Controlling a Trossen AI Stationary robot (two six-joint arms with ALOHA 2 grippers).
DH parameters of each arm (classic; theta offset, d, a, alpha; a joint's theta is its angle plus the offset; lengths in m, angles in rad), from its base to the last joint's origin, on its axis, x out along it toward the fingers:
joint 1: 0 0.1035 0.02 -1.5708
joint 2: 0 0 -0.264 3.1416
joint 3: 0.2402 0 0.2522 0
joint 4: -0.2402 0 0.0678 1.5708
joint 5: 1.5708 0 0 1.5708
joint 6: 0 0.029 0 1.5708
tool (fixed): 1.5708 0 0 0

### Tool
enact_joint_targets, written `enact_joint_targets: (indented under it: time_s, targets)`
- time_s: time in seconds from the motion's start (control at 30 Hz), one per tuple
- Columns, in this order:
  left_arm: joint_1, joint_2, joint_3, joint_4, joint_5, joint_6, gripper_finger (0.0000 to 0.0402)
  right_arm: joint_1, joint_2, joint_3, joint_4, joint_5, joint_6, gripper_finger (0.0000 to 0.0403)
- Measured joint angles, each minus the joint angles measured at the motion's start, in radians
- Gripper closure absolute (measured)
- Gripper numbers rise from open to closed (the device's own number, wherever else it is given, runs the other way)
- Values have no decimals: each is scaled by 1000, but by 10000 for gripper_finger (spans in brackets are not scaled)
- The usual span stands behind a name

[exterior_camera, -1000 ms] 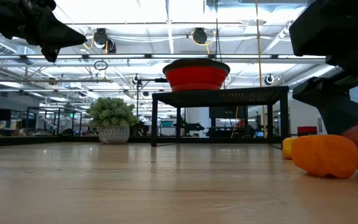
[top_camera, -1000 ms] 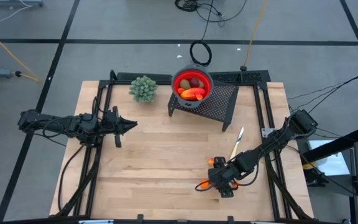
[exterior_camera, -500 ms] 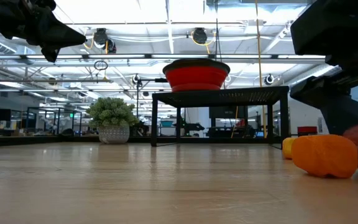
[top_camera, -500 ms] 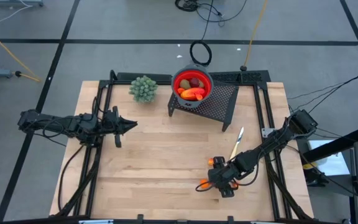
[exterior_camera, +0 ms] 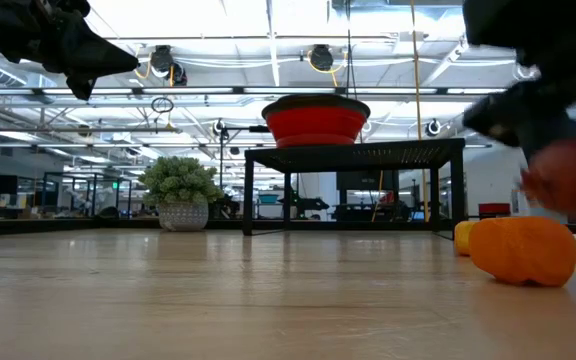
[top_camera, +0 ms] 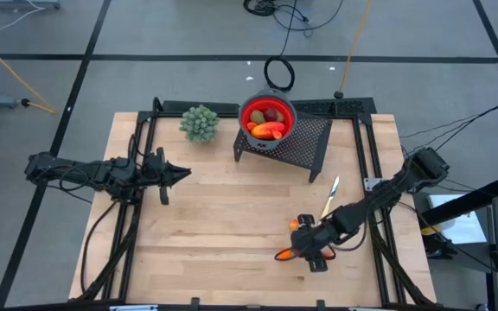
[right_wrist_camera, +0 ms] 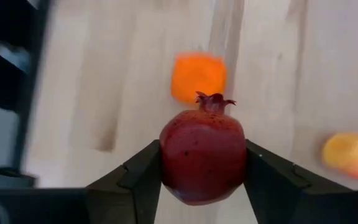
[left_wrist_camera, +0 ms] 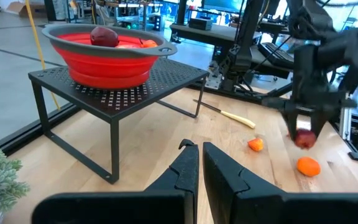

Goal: Pick & Place Fruit
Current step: Put the pomegranate into the red strainer bowl

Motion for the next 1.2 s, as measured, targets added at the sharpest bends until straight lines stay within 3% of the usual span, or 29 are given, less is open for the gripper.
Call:
enact_joint_targets:
  time_s: [0.3, 0.57, 0.93, 1.2]
  targets:
    - [0, 0, 0, 1, 0, 0, 380, -45, -234, 2, -1, 56, -4, 215]
    - [0, 0, 0, 0, 0, 0, 380, -84, -386, 2, 165, 108, -59, 210]
    - [0, 0, 0, 0, 0, 0, 380, -104, -428, 2, 490, 104, -247, 210]
    - [0, 0, 0, 0, 0, 0, 380, -104, -428, 2, 536, 102, -270, 213]
